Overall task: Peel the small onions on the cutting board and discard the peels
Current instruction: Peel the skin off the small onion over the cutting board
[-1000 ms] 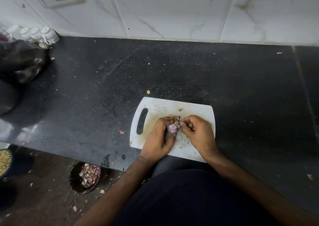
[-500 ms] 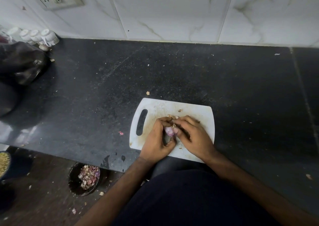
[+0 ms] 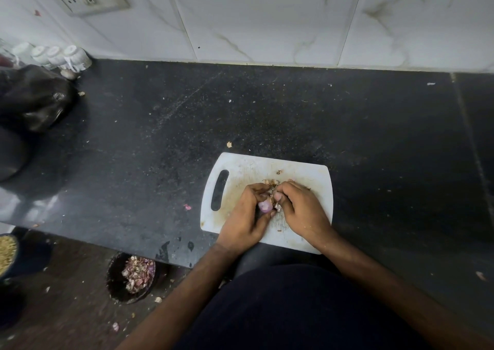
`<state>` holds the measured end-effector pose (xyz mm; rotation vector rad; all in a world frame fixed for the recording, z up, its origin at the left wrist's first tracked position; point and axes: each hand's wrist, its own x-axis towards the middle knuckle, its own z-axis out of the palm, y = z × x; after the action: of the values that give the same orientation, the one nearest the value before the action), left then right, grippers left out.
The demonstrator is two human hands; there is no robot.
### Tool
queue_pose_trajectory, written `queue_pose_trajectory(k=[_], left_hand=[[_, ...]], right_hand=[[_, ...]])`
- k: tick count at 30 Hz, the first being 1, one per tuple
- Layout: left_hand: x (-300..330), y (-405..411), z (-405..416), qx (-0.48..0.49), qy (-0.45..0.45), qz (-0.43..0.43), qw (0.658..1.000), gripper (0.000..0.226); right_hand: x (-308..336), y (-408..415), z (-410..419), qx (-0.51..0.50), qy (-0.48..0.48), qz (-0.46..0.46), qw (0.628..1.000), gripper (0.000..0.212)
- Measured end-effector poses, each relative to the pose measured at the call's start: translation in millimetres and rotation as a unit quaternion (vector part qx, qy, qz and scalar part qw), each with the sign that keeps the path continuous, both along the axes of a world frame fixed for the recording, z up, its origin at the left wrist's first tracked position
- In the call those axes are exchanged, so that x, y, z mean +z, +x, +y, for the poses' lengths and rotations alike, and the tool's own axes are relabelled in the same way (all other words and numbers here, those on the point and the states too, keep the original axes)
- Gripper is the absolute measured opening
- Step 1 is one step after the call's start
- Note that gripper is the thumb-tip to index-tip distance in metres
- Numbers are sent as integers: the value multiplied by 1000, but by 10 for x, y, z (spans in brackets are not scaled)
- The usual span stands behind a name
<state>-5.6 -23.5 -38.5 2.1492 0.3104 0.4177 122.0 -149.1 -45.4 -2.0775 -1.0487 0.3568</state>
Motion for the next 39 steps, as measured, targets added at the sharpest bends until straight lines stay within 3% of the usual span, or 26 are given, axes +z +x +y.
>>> queue_pose_trajectory(k=[19,23,28,34,39], left_hand=[[-59,18,-16,-7,36,24,999,36],[-30,25,-19,-7,64,-9,998,29],[-6,30,14,25,127,-17,991,20],[-81,13,8,17,136,-4,991,28],[-53,12,29,19,88,-8,996,36]], right_hand=[[63,20,-96,-49,68,57,995,12],[46,3,-100,-70,89,64,991,15],[80,84,-139,-137,147,150,968,17],[107,-74,-94,20,66,23,997,40],[109,-61,-113,3,85,30,996,19]])
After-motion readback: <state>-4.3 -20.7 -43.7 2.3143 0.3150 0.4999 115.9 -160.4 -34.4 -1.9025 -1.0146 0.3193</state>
